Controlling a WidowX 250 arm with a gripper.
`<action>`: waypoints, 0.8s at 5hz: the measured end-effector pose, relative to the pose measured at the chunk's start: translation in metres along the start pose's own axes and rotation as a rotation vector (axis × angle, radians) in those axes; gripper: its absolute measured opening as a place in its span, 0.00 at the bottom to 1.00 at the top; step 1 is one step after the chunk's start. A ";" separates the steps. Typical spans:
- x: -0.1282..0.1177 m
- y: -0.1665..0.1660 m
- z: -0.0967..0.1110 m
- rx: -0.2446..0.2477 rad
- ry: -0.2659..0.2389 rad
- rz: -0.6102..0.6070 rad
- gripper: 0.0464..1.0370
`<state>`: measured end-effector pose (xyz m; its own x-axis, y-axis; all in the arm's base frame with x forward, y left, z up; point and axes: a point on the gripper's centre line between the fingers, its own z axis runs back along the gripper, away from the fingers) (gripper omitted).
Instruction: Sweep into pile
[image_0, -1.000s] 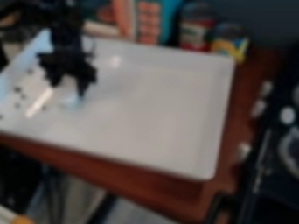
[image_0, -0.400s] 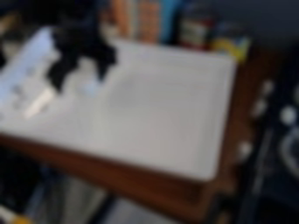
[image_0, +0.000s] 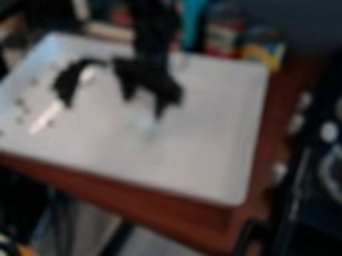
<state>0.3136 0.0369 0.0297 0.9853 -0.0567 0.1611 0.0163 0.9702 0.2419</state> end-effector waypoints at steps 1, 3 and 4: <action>0.017 -0.020 -0.010 0.048 -0.049 -0.075 0.75; 0.011 -0.023 -0.009 0.030 -0.020 -0.086 0.96; 0.017 -0.016 0.037 -0.013 -0.090 -0.053 0.96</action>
<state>0.3239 0.0114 0.0641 0.9638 -0.1280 0.2339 0.0704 0.9683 0.2399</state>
